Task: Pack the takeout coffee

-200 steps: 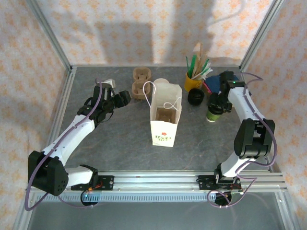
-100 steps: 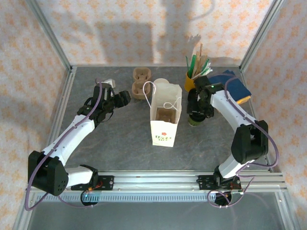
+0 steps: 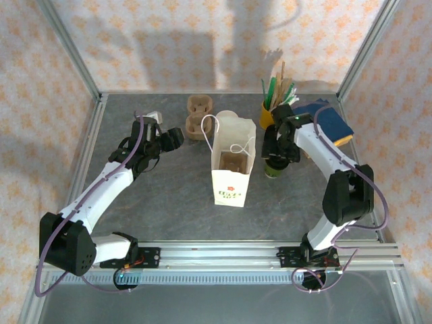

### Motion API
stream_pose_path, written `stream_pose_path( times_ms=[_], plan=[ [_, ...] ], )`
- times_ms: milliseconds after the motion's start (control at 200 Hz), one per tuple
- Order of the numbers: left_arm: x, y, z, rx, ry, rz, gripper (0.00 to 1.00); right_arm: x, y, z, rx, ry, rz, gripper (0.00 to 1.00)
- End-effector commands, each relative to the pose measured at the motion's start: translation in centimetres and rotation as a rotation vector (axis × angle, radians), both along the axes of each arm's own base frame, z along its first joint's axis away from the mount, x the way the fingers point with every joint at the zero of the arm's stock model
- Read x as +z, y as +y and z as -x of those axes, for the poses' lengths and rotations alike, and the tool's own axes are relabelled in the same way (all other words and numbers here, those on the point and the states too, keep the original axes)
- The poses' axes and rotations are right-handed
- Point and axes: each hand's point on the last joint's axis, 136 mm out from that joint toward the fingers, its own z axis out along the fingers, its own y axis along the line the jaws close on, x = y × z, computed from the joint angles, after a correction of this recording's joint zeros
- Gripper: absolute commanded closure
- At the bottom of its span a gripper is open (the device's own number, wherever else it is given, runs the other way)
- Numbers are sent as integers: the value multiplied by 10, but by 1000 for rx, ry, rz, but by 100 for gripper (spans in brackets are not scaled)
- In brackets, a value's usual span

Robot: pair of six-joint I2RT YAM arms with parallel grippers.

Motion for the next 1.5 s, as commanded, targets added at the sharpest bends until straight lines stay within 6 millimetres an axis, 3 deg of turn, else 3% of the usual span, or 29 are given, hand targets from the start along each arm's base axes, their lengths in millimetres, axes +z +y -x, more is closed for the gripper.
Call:
stream_pose_path(
  times_ms=[0, 470, 916, 1201, 1497],
  plan=[
    [6, 5, -1, 9, -24, -16, 28, -17, 7, 8, 4, 97, -25, 19],
    [4, 5, -2, 9, -21, -17, 29, -25, 12, 12, 36, 138, -51, 19],
    [8, 6, 0, 10, -33, -21, 29, -63, 14, 23, 78, 237, -63, 18],
    [8, 6, 0, 10, -34, -21, 29, -58, 11, 23, 66, 232, -34, 22],
    [11, 5, -2, 8, -41, -18, 29, -30, 10, 18, 55, 141, -25, 33]
  ],
)
